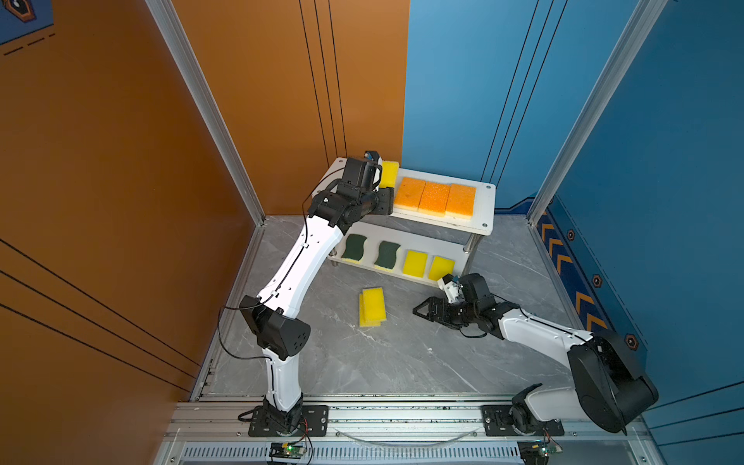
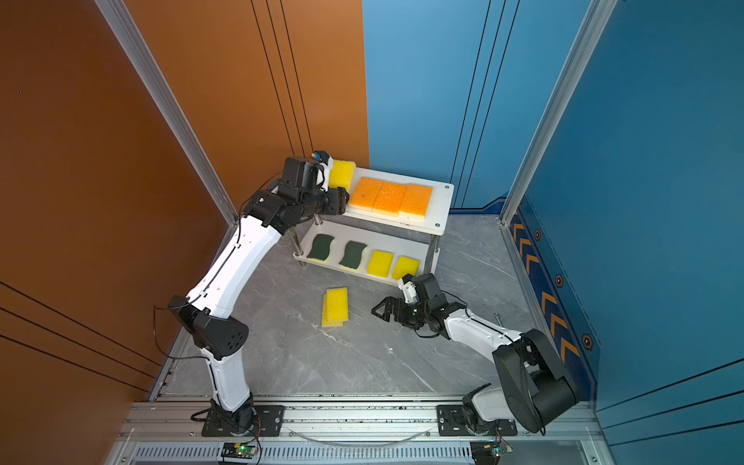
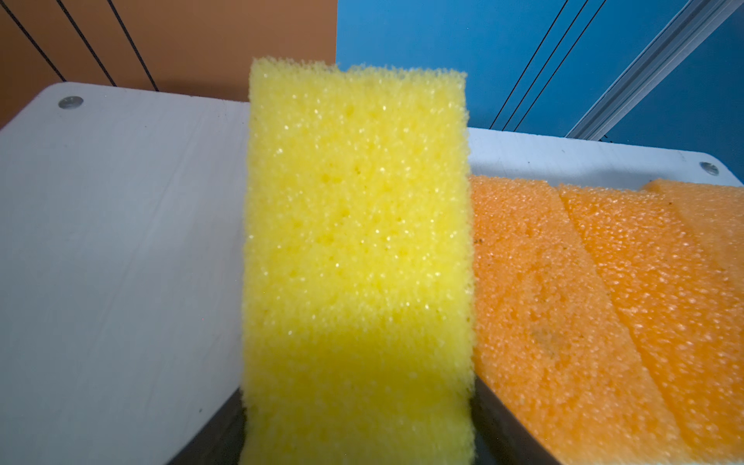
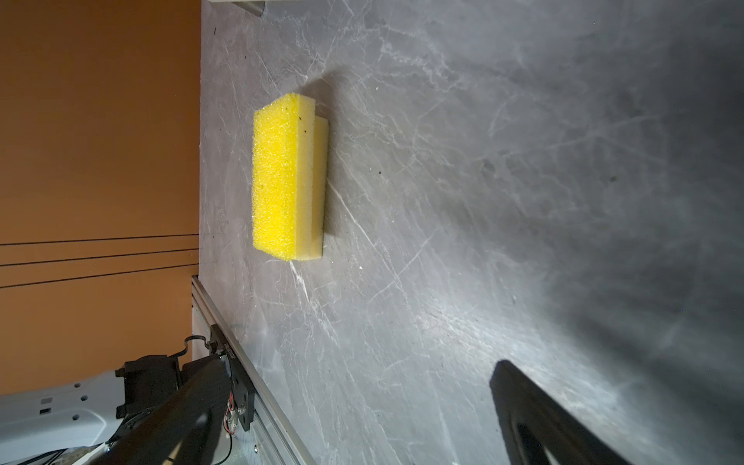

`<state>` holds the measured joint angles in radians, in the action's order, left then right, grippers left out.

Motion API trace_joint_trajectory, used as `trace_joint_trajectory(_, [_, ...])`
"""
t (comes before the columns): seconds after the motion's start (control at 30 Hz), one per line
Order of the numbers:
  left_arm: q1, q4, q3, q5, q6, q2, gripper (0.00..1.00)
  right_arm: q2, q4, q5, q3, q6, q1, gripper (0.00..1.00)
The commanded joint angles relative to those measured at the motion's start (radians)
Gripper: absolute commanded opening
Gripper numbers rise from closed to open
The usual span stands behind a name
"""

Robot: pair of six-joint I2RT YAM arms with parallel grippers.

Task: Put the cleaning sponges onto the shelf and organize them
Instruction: 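Lower the yellow sponge onto the top shelf beside the orange sponges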

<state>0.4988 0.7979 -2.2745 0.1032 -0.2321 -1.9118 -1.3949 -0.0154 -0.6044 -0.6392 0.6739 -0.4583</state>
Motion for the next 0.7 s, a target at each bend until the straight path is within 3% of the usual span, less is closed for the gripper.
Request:
trace_joint_trajectory(0.0, [0.007,0.013,-0.002,0.005,0.005,0.011,0.7,0.007,-0.015,0.009,0.014,0.007,0.001,1.0])
trace_joint_trajectory(0.67, [0.007,0.013,0.0,0.007,0.014,0.011,0.74,-0.001,-0.023,0.009,0.018,0.007,0.001,1.0])
